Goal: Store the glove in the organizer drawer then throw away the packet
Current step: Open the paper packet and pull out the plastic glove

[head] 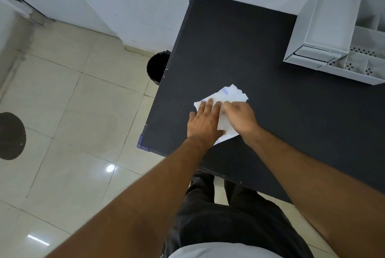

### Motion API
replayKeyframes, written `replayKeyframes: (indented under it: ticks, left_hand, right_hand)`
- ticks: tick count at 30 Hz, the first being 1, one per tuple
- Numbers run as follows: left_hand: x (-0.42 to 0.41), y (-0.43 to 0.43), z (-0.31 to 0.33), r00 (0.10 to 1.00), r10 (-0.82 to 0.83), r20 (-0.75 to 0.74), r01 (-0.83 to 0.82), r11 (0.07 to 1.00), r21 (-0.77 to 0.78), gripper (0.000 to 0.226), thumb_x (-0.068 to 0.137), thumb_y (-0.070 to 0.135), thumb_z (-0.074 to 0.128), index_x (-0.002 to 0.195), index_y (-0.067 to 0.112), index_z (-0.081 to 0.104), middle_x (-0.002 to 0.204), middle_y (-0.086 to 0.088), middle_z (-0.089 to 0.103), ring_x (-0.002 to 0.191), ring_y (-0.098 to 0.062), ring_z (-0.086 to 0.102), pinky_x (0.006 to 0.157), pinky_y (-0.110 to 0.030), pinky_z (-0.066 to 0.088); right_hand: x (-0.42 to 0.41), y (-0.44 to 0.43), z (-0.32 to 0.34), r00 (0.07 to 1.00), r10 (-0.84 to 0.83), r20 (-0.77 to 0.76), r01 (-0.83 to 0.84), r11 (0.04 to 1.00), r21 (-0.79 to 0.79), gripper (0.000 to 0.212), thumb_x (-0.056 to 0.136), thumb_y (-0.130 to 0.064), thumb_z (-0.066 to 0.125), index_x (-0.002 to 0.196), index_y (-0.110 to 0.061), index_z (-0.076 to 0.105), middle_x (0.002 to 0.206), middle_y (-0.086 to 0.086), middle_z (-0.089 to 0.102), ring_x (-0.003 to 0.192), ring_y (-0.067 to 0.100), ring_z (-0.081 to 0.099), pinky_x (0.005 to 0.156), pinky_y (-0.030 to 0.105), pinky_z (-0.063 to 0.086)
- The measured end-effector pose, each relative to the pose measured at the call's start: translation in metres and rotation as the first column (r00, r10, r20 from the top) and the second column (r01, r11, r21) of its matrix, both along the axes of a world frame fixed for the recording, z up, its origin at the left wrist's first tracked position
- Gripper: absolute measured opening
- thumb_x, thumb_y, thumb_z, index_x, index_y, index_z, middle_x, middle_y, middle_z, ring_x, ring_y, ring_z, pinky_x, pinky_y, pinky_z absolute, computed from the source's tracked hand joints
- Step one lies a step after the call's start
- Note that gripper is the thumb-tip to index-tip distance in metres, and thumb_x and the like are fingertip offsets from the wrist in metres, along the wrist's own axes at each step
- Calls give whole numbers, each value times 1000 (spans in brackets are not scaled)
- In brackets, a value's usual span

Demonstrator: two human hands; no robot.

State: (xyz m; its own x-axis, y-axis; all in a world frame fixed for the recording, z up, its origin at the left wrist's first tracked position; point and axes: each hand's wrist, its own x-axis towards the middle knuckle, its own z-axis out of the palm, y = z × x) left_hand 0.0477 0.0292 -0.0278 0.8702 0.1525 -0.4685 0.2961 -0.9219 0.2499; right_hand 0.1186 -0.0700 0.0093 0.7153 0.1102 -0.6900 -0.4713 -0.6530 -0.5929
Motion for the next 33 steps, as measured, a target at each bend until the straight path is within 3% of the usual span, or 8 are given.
replayKeyframes:
  ticks: [4,8,15,19,22,24,29,33]
  left_hand:
    - [2,4,0,980,144,136,-135,988,-74,74,88,51,66,150,23,35,157,-1,39,149,-26,27,111,-51,34]
    - [14,17,8,878,412,242,-345,897,-276,30,97,36,56,121,22,67,115,1,71,107,-23,65,93,-41,51]
    - [37,41,25,569,821,-54,-683,435,-587,21,97,29,53,92,13,67,78,4,64,75,-17,65,62,-26,54]
    - [42,44,29,315,912,-264,-751,69,-657,17,101,28,54,109,17,63,86,6,63,76,-11,64,56,-23,50]
    - [44,43,33,228,898,-376,-748,-86,-658,18,101,26,55,110,13,65,92,-1,69,77,-15,67,59,-27,55]
    - [44,42,32,247,892,-378,-746,-73,-662,24,99,31,58,113,13,67,100,-4,71,82,-17,69,63,-28,58]
    - [36,35,29,438,854,-282,-754,179,-632,61,75,49,80,124,19,59,110,3,71,96,-15,70,84,-36,61]
    - [25,32,22,550,768,-328,-780,333,-529,36,81,26,79,114,14,69,109,-2,74,96,-22,72,85,-40,61]
  right_hand:
    - [11,4,8,987,-153,-53,160,975,157,26,79,-22,56,81,4,63,78,7,57,74,16,53,67,32,41]
    - [15,1,11,982,-176,-61,186,950,250,26,85,-27,60,95,-6,73,96,1,73,92,13,67,81,35,53]
    - [4,-7,5,953,-159,258,125,982,143,12,88,-26,59,99,-21,61,97,-4,67,90,14,65,70,24,49]
    - [-3,-7,2,976,93,195,-105,993,53,18,91,-31,60,108,-24,60,110,-7,66,102,14,62,77,25,48]
    - [-6,-4,-7,954,262,145,-264,964,-2,43,90,-37,65,130,-29,51,133,-2,58,117,17,57,95,32,46]
    - [-9,-2,-10,919,358,164,-356,934,-39,60,87,-41,68,141,-29,43,143,0,51,128,21,51,102,35,43]
    - [-13,1,-25,817,518,252,-459,850,-260,77,84,-48,70,148,-25,33,154,2,40,138,26,40,108,44,41]
    - [-13,-1,-33,797,564,218,-488,813,-319,90,80,-52,71,152,-24,24,162,6,25,147,29,26,111,47,36]
